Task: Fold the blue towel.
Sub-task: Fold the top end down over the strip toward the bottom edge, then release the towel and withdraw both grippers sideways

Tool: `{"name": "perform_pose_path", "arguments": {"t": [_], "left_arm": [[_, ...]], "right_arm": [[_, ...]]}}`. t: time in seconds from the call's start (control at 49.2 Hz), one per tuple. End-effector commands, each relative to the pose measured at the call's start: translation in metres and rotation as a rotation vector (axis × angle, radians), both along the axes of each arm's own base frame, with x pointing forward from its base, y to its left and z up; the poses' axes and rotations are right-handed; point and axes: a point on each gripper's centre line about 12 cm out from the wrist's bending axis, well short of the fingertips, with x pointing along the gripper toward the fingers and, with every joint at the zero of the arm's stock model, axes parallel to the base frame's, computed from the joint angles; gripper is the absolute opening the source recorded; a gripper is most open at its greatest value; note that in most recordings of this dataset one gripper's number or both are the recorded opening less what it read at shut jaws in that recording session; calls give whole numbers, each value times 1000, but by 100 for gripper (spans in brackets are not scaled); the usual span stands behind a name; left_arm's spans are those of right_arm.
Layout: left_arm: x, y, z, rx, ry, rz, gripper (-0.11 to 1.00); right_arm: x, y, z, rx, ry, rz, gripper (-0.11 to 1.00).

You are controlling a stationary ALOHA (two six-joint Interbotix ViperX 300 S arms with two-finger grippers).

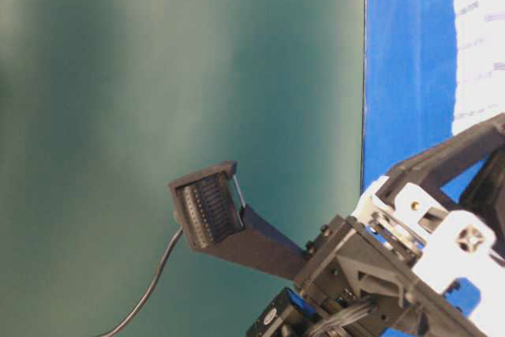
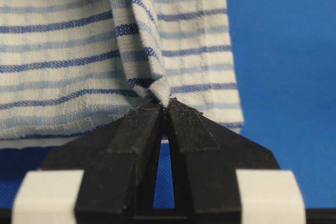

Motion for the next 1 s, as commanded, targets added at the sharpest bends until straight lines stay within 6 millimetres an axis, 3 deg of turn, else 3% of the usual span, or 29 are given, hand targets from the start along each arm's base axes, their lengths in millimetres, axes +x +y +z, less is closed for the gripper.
{"name": "perform_pose_path", "arguments": {"t": [0.0,0.61,0.65,0.752,0.874,0.915,0.976], "left_arm": [[1,-10,14,-6,-19,-22,1],[6,-10,17,-6,-19,-21,2],[6,-10,18,-4,-24,-22,4],[6,-10,21,-6,-29,-21,27],[4,-10,28,-3,-28,-25,63],[2,-10,32,1,-26,-28,67],[0,-10,40,3,-27,-30,64]], "right_arm": [[3,4,1,9,-1,4,7],[10,15,-5,11,32,37,8],[11,15,-5,12,30,37,8],[16,18,0,14,14,46,9],[21,21,11,16,-19,59,43],[21,22,16,18,-28,61,55],[20,22,25,20,-47,68,67]]}}
